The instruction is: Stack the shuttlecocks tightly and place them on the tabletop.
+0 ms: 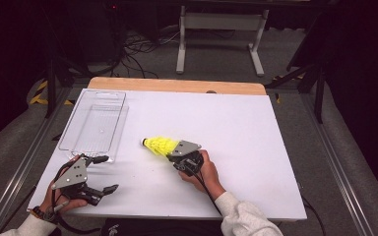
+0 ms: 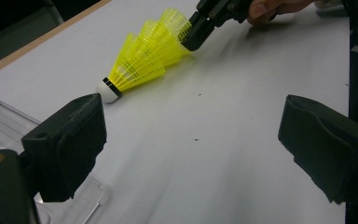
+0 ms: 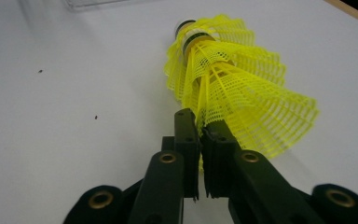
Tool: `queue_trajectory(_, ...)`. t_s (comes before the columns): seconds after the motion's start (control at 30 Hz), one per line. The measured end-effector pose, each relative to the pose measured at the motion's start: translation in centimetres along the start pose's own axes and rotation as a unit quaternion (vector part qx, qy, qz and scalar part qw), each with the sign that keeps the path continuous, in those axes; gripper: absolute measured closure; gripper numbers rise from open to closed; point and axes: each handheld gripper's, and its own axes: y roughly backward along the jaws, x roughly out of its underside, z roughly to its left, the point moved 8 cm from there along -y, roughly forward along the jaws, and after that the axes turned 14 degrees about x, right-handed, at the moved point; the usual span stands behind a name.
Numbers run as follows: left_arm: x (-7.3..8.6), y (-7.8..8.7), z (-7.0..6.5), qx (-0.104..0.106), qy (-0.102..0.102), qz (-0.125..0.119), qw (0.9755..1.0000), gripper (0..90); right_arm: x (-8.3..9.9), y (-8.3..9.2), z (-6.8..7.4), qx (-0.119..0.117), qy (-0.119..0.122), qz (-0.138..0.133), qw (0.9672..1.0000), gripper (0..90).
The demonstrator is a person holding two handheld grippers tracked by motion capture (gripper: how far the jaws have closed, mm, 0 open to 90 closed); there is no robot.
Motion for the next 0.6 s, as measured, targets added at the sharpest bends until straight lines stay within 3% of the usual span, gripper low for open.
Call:
queue_trajectory(0.13,0.0,0.1,0.0,0.001,0.002,-0.001,1.0000,8.6,0.2,-0.3,0.0,0.001,-0.001,0.006,1.0000,79.9)
queue_trajectory(0.17,0.0,0.1,0.0,0.001,0.002,-0.001,1.0000,8.6,0.3,-0.4,-0.2,0.004,-0.003,0.009,0.9999,71.1)
queue_trajectory(0.37,0.0,0.1,0.0,0.002,0.005,-0.005,1.0000,8.6,0.3,-0.1,-0.6,0.005,-0.007,0.009,0.9999,59.2)
queue_trajectory(0.6,0.0,0.1,0.0,0.001,0.004,-0.005,1.0000,8.7,0.0,0.8,-1.0,0.005,-0.009,-0.003,0.9999,51.6)
